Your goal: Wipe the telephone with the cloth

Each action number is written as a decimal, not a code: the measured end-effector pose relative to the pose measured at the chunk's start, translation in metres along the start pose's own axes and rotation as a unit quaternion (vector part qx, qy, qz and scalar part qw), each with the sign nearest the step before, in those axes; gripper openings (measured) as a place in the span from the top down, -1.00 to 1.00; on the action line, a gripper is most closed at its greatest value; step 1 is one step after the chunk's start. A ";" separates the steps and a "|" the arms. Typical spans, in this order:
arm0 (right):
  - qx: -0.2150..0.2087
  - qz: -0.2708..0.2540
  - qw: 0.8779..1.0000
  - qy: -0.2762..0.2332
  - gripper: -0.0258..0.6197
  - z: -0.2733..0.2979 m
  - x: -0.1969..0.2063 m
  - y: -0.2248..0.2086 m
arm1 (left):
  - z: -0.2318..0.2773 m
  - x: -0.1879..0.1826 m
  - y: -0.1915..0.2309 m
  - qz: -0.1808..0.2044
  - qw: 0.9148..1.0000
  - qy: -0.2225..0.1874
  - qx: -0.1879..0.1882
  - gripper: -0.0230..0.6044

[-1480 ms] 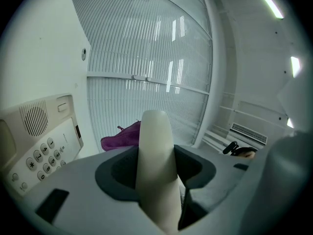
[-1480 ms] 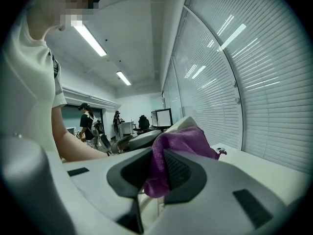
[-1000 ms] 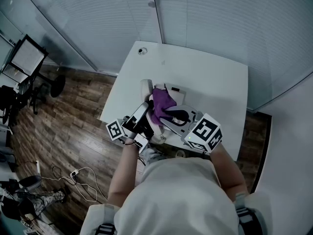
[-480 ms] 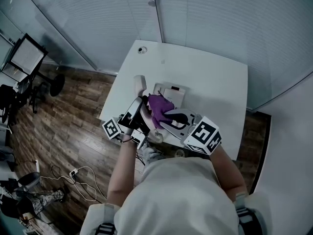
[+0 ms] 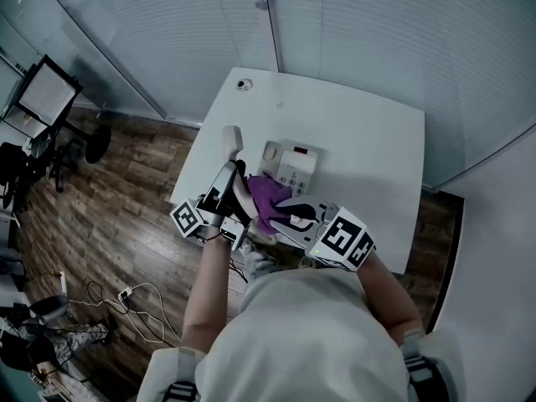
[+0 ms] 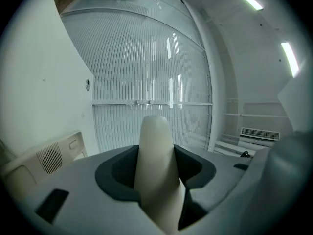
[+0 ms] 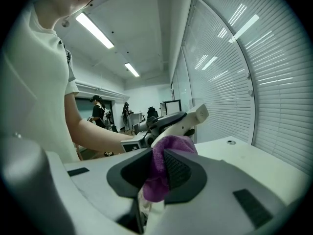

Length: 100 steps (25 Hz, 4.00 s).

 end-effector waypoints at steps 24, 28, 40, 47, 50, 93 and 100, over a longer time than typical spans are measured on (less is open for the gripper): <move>0.060 0.042 0.997 0.006 0.67 -0.022 0.024 -0.001 | -0.004 -0.007 0.000 0.108 0.983 0.082 -0.121 0.21; 0.089 0.051 0.995 -0.001 0.67 -0.029 0.028 -0.008 | 0.002 0.001 0.002 0.139 0.970 0.126 -0.157 0.21; 0.115 0.071 0.991 -0.012 0.67 -0.039 0.032 -0.016 | 0.016 0.018 0.014 0.337 0.844 0.285 -0.304 0.21; 0.125 0.078 0.989 -0.014 0.67 -0.046 0.032 -0.021 | 0.026 0.028 0.025 0.399 0.789 0.315 -0.344 0.21; 0.128 0.079 0.989 -0.014 0.67 -0.048 0.032 -0.022 | 0.029 0.028 0.030 0.410 0.775 0.321 -0.357 0.21; 0.151 0.092 0.984 -0.021 0.67 -0.066 0.039 -0.039 | 0.045 0.038 0.086 0.458 0.670 0.369 -0.453 0.21; 0.143 0.087 0.986 -0.019 0.67 -0.072 0.039 -0.037 | 0.046 0.039 0.087 0.459 0.674 0.360 -0.454 0.21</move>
Point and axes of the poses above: the fingertips, and each gripper's own axes: z forward along the fingers, y to its left, x out of its underside, the point moved 9 cm from there along -z, backward along the fingers, and after that the axes turned 2 degrees about z, right-handed, at the moved point
